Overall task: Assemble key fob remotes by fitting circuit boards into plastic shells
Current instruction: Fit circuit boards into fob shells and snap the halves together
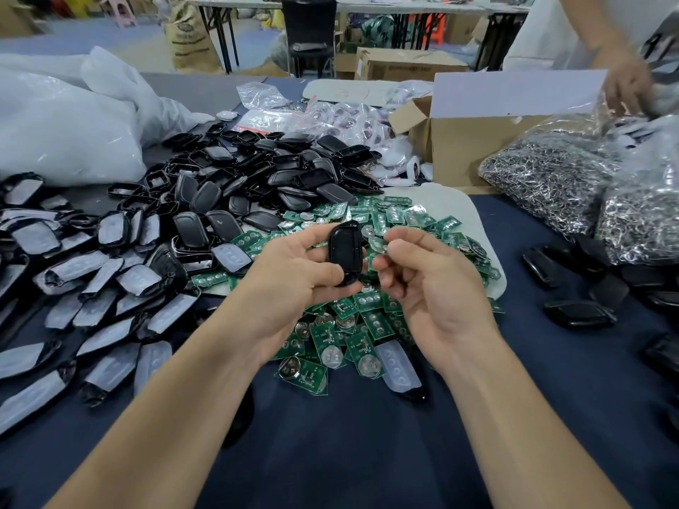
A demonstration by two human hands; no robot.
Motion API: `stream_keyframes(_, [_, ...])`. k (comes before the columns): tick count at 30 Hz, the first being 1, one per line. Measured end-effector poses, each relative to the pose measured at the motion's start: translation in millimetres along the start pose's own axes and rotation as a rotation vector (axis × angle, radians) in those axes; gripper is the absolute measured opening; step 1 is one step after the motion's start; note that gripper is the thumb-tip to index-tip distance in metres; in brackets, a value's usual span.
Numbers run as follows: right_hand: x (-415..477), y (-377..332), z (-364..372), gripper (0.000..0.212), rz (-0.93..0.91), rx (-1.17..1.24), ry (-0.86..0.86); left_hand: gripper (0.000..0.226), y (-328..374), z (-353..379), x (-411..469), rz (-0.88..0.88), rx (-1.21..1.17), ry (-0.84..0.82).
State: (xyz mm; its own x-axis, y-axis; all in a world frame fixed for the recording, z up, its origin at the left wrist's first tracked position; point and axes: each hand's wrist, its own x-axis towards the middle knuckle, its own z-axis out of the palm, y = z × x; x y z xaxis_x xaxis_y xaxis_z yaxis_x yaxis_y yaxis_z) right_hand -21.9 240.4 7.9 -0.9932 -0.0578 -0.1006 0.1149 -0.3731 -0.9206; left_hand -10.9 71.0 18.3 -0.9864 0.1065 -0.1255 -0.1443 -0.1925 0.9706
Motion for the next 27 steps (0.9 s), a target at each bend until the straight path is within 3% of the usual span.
stream_keyframes(2, [-1, 0, -1, 0.025, -0.045, -0.083, 0.042, 0.050, 0, 1, 0, 0.001, 0.014, 0.020])
stream_keyframes(8, [-1, -1, -4, 0.031, -0.157, -0.185, 0.133, 0.056, -5, 7, 3, 0.047, 0.101, 0.140])
stream_keyframes(13, [-1, -2, -1, 0.043, -0.137, -0.149, 0.066, 0.051, -11, 10, 4, 0.068, 0.153, 0.183])
stream_keyframes(19, [-4, 0, 1, 0.036, -0.241, -0.310, 0.077, 0.041, -16, 13, 4, 0.108, 0.190, 0.240])
stream_keyframes(27, [-2, 0, -2, 0.017, -0.286, -0.362, 0.187, 0.050, -13, 20, 0, 0.099, 0.175, 0.127])
